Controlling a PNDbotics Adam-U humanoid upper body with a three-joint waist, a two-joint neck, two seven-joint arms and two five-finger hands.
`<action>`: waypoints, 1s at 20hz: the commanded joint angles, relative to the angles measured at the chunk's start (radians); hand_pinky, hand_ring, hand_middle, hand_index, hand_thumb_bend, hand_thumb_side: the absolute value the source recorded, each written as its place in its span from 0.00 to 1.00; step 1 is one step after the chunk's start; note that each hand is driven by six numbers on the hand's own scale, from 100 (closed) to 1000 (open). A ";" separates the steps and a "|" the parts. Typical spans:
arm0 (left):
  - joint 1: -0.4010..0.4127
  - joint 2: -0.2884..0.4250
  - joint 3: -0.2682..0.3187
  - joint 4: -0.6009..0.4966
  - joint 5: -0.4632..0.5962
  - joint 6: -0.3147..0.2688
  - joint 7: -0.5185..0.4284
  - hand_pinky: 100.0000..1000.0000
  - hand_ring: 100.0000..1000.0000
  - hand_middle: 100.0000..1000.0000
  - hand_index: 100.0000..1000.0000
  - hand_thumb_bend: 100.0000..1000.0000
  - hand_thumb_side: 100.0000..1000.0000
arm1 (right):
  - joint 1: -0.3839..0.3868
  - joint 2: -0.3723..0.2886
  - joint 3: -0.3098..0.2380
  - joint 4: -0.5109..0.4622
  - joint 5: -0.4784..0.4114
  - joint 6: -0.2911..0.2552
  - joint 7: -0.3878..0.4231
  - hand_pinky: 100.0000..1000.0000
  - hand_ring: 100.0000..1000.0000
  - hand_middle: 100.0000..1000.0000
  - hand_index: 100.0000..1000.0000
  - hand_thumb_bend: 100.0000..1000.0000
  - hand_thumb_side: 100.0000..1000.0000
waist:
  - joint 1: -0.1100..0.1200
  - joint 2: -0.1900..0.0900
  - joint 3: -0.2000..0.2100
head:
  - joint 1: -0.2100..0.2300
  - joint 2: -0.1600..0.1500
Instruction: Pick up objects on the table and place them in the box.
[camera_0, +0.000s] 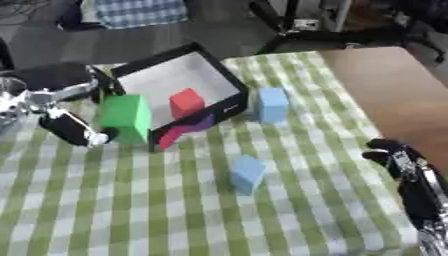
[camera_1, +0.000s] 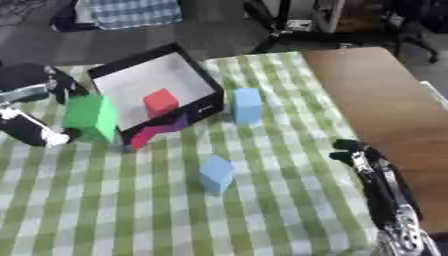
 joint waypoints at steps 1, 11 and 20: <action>-0.084 0.006 0.017 0.045 -0.040 0.016 -0.010 0.72 0.60 0.60 0.59 0.10 0.23 | -0.005 -0.025 -0.004 -0.008 0.002 -0.001 0.005 0.87 0.68 0.67 0.71 0.00 0.75 | 0.009 -0.028 0.000 | -0.004 -0.002; -0.298 -0.334 0.064 0.634 -0.429 -0.072 0.114 0.72 0.62 0.62 0.61 0.17 0.29 | -0.005 -0.015 0.006 -0.006 -0.008 0.000 0.014 0.87 0.68 0.67 0.71 0.00 0.75 | -0.009 -0.026 -0.021 | 0.001 -0.002; -0.338 -0.465 0.154 0.848 -0.536 -0.055 0.315 0.72 0.59 0.62 0.76 0.39 0.55 | -0.008 -0.015 0.013 -0.005 -0.018 0.002 0.022 0.87 0.68 0.66 0.71 0.00 0.75 | -0.012 -0.017 -0.042 | 0.008 -0.002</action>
